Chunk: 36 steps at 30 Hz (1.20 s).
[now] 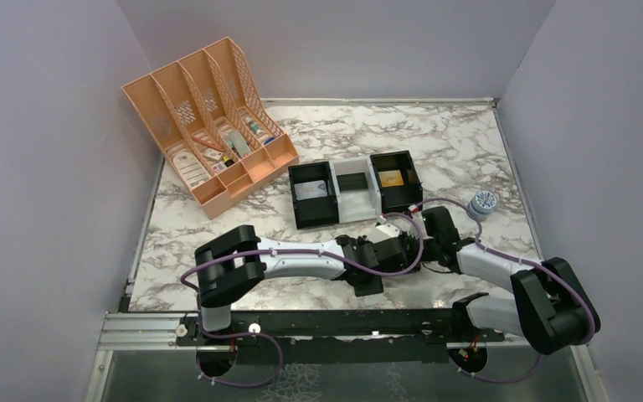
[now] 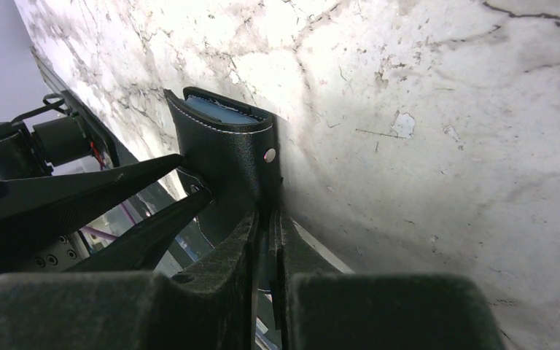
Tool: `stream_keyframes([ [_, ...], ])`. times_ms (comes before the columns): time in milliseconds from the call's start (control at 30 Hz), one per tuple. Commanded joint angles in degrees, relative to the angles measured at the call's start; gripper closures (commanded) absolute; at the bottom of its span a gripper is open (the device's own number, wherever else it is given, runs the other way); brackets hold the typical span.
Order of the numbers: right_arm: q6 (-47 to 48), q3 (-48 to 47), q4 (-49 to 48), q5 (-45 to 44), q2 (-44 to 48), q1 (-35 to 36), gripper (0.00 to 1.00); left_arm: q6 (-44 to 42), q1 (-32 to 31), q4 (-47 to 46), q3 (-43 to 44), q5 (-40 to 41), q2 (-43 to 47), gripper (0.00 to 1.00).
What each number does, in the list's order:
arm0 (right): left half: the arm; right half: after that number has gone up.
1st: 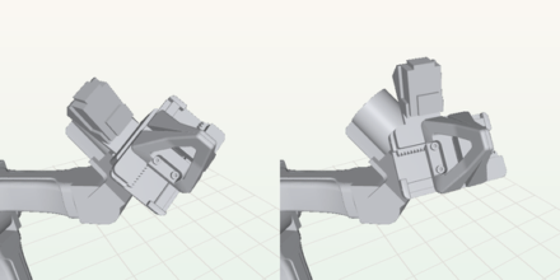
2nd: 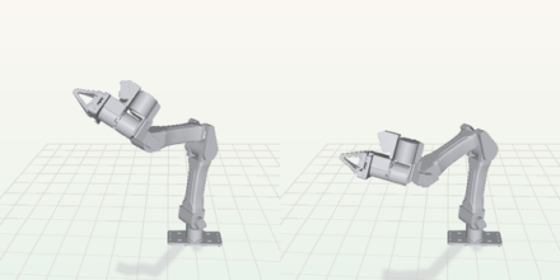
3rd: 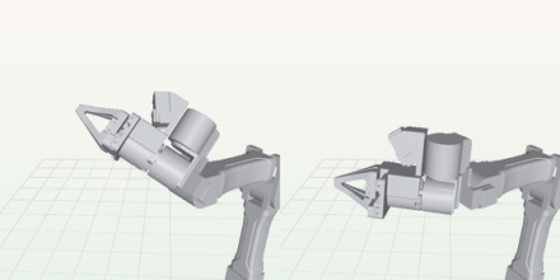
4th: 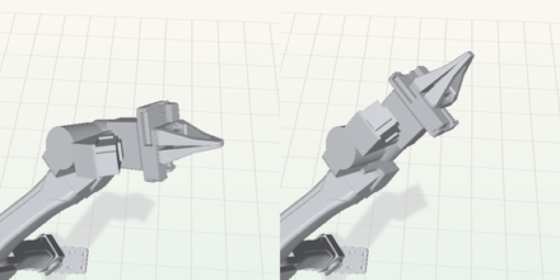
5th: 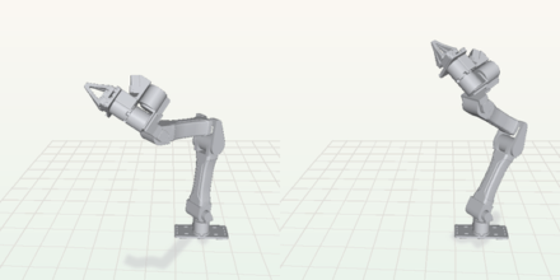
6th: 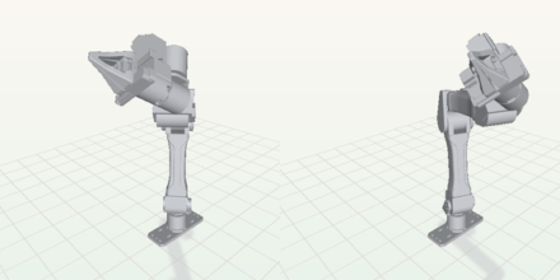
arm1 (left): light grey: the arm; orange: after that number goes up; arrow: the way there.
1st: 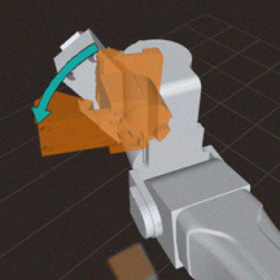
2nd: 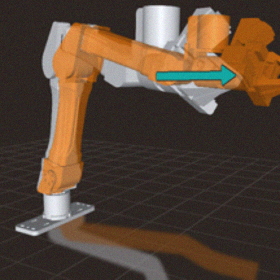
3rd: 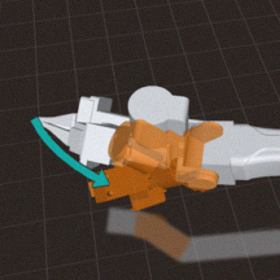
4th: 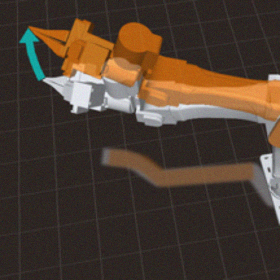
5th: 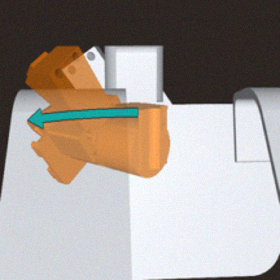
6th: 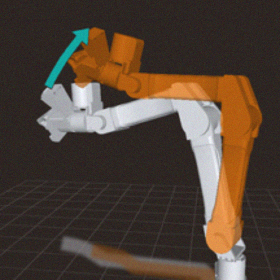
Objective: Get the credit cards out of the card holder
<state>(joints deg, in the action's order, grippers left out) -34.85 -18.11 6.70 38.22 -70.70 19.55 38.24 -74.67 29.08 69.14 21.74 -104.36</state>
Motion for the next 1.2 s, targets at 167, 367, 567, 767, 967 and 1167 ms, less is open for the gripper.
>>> stream_keyframes([
  [167, 0.5, 0.0, 0.6, -2.9, 0.1, 0.1, 0.91, -9.9, -0.1, 2.7, -1.4, -6.9, -1.4, 0.66],
  [367, 0.6, 0.0, 0.6, -2.7, 0.1, 0.1, 0.91, -14.2, 0.0, 2.6, -3.5, -11.9, -0.2, 0.58],
  [567, 0.6, -0.1, 0.6, -2.8, -0.1, 0.1, 0.91, -18.3, 1.3, 3.0, -2.9, -15.8, -1.2, 0.59],
  [767, 0.6, -0.1, 0.7, -2.9, 0.1, 0.1, 0.91, -20.6, 3.2, 2.9, -3.3, -24.0, -3.4, 0.72],
  [967, 0.7, -0.3, 0.9, -3.4, -0.2, 0.1, 0.91, -21.5, 5.4, 2.6, -5.8, -27.7, -2.1, 0.99],
  [1167, 0.4, -0.3, 0.9, -4.2, -0.1, 0.1, 0.91, -20.8, 6.8, -0.8, -7.9, -26.9, 2.9, 1.0],
])
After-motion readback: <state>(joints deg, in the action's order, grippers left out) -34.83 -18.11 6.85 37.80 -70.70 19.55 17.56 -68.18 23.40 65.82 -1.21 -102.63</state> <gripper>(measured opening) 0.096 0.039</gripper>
